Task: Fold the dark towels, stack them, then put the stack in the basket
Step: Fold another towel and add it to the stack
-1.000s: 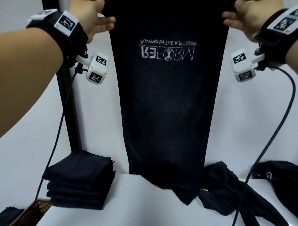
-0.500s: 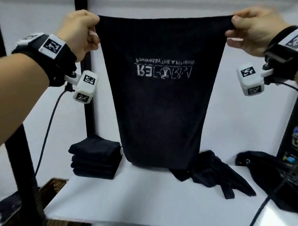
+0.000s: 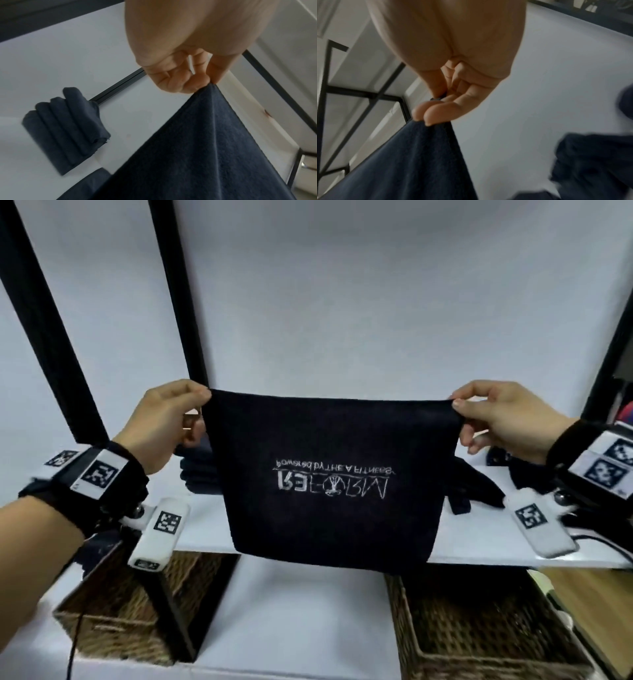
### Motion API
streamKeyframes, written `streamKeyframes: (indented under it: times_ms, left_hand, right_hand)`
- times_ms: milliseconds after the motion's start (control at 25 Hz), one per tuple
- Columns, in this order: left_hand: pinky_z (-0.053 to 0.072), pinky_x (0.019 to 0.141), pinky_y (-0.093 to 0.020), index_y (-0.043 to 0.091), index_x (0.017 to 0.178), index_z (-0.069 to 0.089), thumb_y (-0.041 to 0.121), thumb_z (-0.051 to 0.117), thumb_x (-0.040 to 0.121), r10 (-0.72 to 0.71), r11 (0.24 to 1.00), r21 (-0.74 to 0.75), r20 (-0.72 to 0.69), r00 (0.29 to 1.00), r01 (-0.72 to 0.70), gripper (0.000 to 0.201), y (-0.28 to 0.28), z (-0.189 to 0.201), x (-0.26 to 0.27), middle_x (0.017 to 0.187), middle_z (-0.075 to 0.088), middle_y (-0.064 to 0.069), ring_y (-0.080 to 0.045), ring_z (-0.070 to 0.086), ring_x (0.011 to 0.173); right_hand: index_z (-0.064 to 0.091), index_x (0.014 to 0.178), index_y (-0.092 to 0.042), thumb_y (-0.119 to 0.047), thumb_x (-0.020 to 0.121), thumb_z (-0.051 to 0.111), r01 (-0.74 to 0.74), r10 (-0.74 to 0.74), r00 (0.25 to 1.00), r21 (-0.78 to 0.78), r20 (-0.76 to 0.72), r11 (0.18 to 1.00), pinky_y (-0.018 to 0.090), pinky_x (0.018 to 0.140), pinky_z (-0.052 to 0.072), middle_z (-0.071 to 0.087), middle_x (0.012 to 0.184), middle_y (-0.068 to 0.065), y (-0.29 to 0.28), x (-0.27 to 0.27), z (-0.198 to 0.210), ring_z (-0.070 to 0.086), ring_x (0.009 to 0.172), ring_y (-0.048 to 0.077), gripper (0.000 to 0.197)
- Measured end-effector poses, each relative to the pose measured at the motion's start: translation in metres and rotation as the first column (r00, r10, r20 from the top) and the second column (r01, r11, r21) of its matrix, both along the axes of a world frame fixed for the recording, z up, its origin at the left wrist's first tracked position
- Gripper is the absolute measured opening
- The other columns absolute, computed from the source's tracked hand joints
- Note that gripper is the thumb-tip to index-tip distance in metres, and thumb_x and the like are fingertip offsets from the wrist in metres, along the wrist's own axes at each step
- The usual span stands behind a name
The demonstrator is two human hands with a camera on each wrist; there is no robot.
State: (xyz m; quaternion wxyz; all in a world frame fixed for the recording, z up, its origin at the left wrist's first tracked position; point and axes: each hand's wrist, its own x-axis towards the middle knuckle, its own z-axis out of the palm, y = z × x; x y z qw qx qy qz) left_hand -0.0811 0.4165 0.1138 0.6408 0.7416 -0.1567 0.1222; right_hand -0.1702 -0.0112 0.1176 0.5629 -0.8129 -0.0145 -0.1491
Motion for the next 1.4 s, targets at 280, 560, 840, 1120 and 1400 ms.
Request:
streamKeyframes:
  times_ms: [280, 560, 840, 1120, 1400]
  left_hand:
    - [0.040, 0.040, -0.025, 0.006, 0.079, 0.057, 0.011, 0.055, 0.096, 0.043, 0.961, 0.276, -0.135, 0.990, -0.004, 0.018, -0.020, -0.081, 0.029, 0.053, 0.051, -0.005, -0.019, 0.047, 0.041]
    - [0.056, 0.045, -0.030, 0.004, 0.081, 0.058, 0.009, 0.054, 0.094, 0.203, 0.950, 0.265, -0.120, 0.972, -0.166, 0.015, -0.078, -0.086, 0.192, 0.061, 0.060, -0.016, -0.022, 0.066, 0.044]
    - [0.060, 0.065, -0.036, 0.004, 0.100, 0.058, 0.013, 0.048, 0.092, 0.267, 0.839, 0.535, -0.244, 0.932, -0.101, 0.015, -0.120, -0.145, 0.303, 0.083, 0.073, -0.017, -0.030, 0.073, 0.068]
    - [0.058, 0.068, -0.030, 0.016, 0.085, 0.067, 0.019, 0.061, 0.087, -0.047, 0.665, 0.741, -0.083, 0.995, 0.093, 0.007, -0.118, -0.116, 0.276, 0.085, 0.072, -0.002, -0.013, 0.071, 0.071]
    - [0.047, 0.078, -0.016, 0.032, 0.090, 0.069, 0.038, 0.075, 0.078, -0.354, 0.265, 0.903, -0.234, 0.905, 0.337, 0.016, -0.051, -0.154, 0.113, 0.089, 0.064, 0.019, 0.003, 0.058, 0.085]
  right_hand:
    - [0.058, 0.098, -0.005, -0.009, 0.098, 0.053, 0.048, -0.041, 0.966, 0.020, -0.253, 0.999, 0.026, 0.040, 0.051, 0.057, 0.055, 0.014, -0.002, 0.033, -0.083, 0.059, 0.042, 0.019, 0.007]
    - [0.059, 0.095, -0.008, -0.009, 0.097, 0.054, 0.322, -0.306, 0.923, 0.031, -0.235, 0.946, 0.033, 0.043, 0.057, 0.054, 0.077, 0.013, -0.021, 0.195, -0.101, 0.061, 0.040, 0.011, 0.005]
    - [0.053, 0.090, -0.008, 0.000, 0.096, 0.046, 0.385, -0.349, 0.831, -0.005, -0.433, 0.923, 0.033, 0.037, 0.054, 0.054, 0.090, 0.018, -0.033, 0.304, -0.171, 0.067, 0.050, 0.023, 0.013]
    - [0.064, 0.094, -0.009, -0.001, 0.089, 0.063, 0.074, -0.163, 0.931, -0.269, -0.326, 0.960, 0.032, 0.065, 0.061, 0.069, 0.086, 0.014, -0.030, 0.243, -0.163, 0.070, 0.074, 0.020, 0.010]
    - [0.068, 0.091, -0.042, -0.051, 0.072, 0.073, -0.475, 0.155, 0.856, -0.632, -0.493, 0.612, 0.011, 0.075, 0.048, 0.065, 0.096, -0.025, 0.011, 0.071, -0.174, 0.060, 0.093, -0.005, 0.022]
